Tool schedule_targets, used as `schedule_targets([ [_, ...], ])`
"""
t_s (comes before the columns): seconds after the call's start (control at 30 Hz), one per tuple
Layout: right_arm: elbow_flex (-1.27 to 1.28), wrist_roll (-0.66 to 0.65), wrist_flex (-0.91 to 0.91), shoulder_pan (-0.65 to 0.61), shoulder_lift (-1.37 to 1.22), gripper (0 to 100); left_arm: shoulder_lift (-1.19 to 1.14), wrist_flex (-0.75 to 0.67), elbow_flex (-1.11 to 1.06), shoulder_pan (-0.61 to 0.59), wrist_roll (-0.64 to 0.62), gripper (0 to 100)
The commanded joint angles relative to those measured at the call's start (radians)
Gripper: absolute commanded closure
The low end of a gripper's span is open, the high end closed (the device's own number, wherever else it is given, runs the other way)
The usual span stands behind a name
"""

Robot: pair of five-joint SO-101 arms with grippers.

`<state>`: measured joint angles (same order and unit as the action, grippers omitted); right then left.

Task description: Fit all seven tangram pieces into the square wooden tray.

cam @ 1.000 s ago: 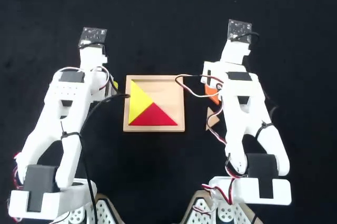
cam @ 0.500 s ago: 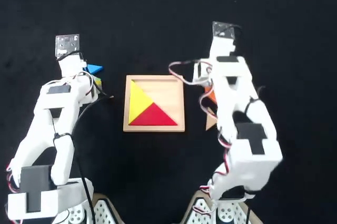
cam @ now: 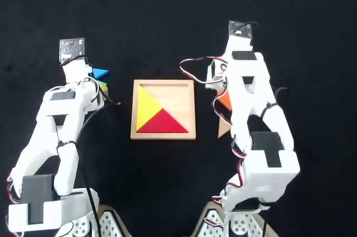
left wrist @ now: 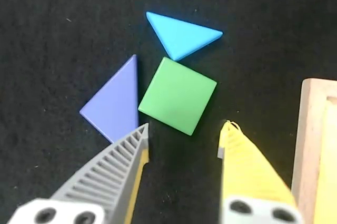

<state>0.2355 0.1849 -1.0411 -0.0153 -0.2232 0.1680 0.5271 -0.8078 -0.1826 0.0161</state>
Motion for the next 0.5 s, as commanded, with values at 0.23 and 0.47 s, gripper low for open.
schedule_targets([
  [0.23,-0.127,-0.025,0.041,0.005,-0.119,76.5,0.005,-0.018,0.008,-0.002,-0.009,78],
  [0.47,-0.252,-0.021,-0.075,0.006,-0.223,81.0,0.005,-0.035,-0.007,-0.002,-0.009,78],
])
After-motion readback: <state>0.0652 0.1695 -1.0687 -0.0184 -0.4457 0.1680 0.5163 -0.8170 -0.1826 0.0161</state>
